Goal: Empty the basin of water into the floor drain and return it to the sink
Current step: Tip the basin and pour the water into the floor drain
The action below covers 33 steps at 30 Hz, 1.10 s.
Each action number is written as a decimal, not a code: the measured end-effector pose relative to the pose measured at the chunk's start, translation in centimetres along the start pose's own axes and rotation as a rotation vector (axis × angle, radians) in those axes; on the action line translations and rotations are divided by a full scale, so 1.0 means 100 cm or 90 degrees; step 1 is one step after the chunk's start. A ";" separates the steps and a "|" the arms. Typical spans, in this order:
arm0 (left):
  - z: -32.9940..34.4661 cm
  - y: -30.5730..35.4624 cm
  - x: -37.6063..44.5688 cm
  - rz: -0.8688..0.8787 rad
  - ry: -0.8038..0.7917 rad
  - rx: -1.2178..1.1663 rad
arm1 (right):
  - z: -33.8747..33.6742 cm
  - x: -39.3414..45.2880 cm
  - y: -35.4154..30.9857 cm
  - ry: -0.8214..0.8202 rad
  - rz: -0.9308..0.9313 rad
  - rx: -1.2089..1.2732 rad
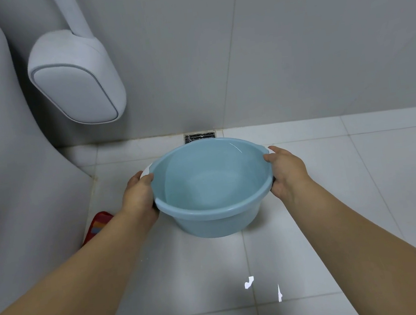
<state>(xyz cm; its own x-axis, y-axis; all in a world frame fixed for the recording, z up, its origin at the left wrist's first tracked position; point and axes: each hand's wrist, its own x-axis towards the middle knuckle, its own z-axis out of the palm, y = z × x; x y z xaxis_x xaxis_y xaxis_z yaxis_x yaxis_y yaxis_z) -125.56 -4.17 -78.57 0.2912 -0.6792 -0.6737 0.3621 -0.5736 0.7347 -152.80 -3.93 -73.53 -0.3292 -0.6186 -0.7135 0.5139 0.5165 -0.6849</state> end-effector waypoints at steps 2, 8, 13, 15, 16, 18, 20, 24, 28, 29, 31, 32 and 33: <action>0.000 0.000 0.001 -0.001 -0.001 -0.002 | 0.000 0.001 0.000 -0.001 0.000 -0.002; -0.001 0.001 0.005 -0.001 0.000 -0.001 | 0.000 0.002 0.000 -0.005 0.003 -0.003; -0.001 0.000 0.007 0.009 -0.001 -0.002 | -0.001 0.002 0.000 -0.008 0.003 -0.007; -0.001 0.000 0.007 0.009 -0.002 -0.002 | -0.001 0.002 0.000 -0.007 0.003 -0.007; -0.001 0.000 0.008 0.008 -0.003 -0.003 | -0.002 0.002 0.000 -0.007 0.004 -0.006; -0.002 0.000 0.010 0.007 -0.004 -0.005 | -0.002 0.001 0.000 -0.007 0.006 -0.006; -0.001 0.000 0.010 0.008 -0.004 -0.004 | -0.003 0.001 0.000 -0.007 0.008 -0.006; 0.000 0.000 0.011 0.011 -0.005 0.006 | -0.002 0.002 0.000 -0.007 0.011 -0.006; 0.003 0.002 0.011 0.007 0.013 0.011 | -0.001 0.002 0.000 0.003 0.012 0.000; 0.004 0.002 0.011 0.007 0.020 0.009 | -0.001 0.002 0.000 0.005 0.012 0.000; 0.007 0.003 0.008 0.006 0.030 0.006 | 0.000 0.002 -0.001 0.008 0.014 -0.003; 0.007 0.004 0.007 0.005 0.033 0.007 | 0.000 0.002 -0.001 0.009 0.014 -0.004; 0.007 0.004 0.006 0.004 0.036 0.008 | 0.000 0.002 -0.001 0.009 0.014 -0.005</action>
<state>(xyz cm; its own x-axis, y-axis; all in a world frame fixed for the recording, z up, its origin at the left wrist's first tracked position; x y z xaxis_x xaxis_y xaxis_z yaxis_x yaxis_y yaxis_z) -125.87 -5.15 -78.63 0.3436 -0.6563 -0.6718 0.3486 -0.5751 0.7401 -152.93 -4.09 -73.56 -0.3296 -0.5988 -0.7300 0.5149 0.5341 -0.6706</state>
